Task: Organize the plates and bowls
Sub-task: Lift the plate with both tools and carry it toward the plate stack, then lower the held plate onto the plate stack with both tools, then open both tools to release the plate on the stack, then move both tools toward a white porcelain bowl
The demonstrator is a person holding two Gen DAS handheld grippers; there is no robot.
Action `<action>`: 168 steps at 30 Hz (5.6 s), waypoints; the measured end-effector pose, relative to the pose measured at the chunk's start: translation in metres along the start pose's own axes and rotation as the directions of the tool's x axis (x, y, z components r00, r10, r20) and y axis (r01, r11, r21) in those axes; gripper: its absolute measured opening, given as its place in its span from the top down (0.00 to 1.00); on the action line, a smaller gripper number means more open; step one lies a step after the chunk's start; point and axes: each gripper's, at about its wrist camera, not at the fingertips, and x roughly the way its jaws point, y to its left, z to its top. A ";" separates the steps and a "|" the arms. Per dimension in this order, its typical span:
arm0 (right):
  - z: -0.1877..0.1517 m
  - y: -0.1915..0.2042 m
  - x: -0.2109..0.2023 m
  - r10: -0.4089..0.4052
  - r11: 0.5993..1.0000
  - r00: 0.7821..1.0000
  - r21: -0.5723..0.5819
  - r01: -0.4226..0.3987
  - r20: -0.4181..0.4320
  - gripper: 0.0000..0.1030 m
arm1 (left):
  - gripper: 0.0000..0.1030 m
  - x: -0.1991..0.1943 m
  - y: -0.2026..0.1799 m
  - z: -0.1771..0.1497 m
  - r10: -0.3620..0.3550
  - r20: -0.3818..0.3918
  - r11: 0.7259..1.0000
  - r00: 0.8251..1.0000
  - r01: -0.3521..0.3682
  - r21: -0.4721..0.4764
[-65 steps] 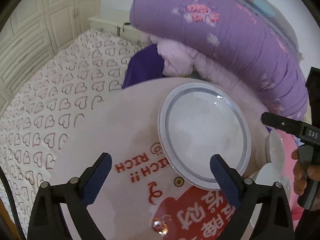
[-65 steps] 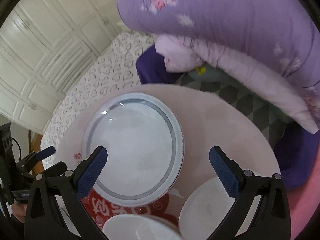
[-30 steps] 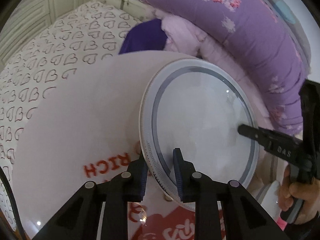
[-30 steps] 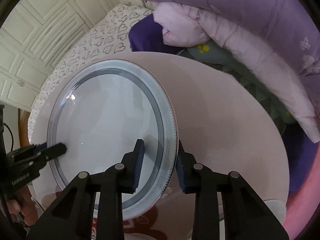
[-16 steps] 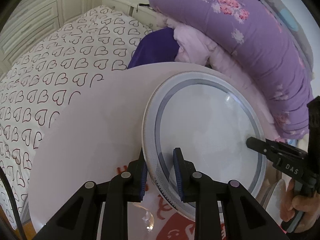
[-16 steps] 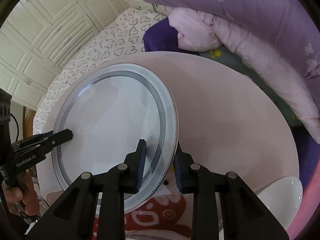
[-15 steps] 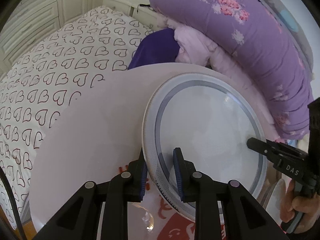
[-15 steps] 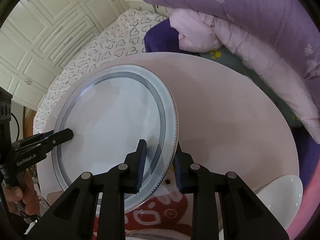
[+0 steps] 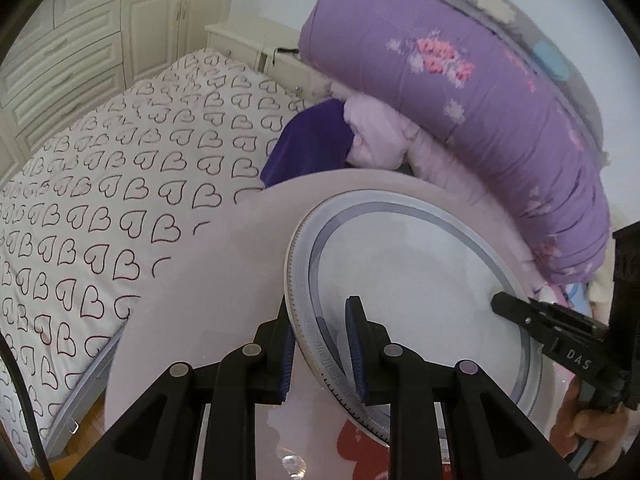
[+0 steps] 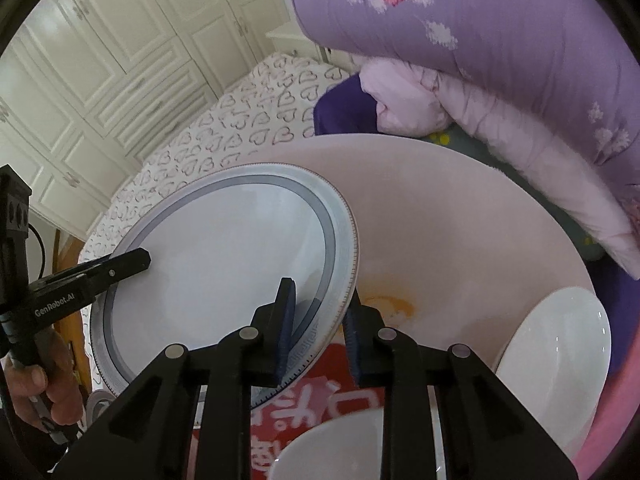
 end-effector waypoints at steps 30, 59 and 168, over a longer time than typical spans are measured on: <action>-0.121 0.120 -0.115 0.002 1.000 0.952 -0.029 0.007 0.307 0.78 | 0.81 -0.254 0.066 -0.190 -0.041 0.225 0.997 0.974 0.024 0.079; -0.241 0.144 -0.092 0.000 1.000 0.968 0.013 -0.004 0.252 0.78 | 0.81 -0.249 0.076 -0.291 0.022 0.132 0.995 0.991 -0.035 0.093; -0.216 -0.010 -0.171 -0.223 0.948 0.899 0.297 0.110 0.378 0.00 | 0.01 -0.157 -0.082 -0.201 -0.087 0.076 0.953 0.993 0.061 0.298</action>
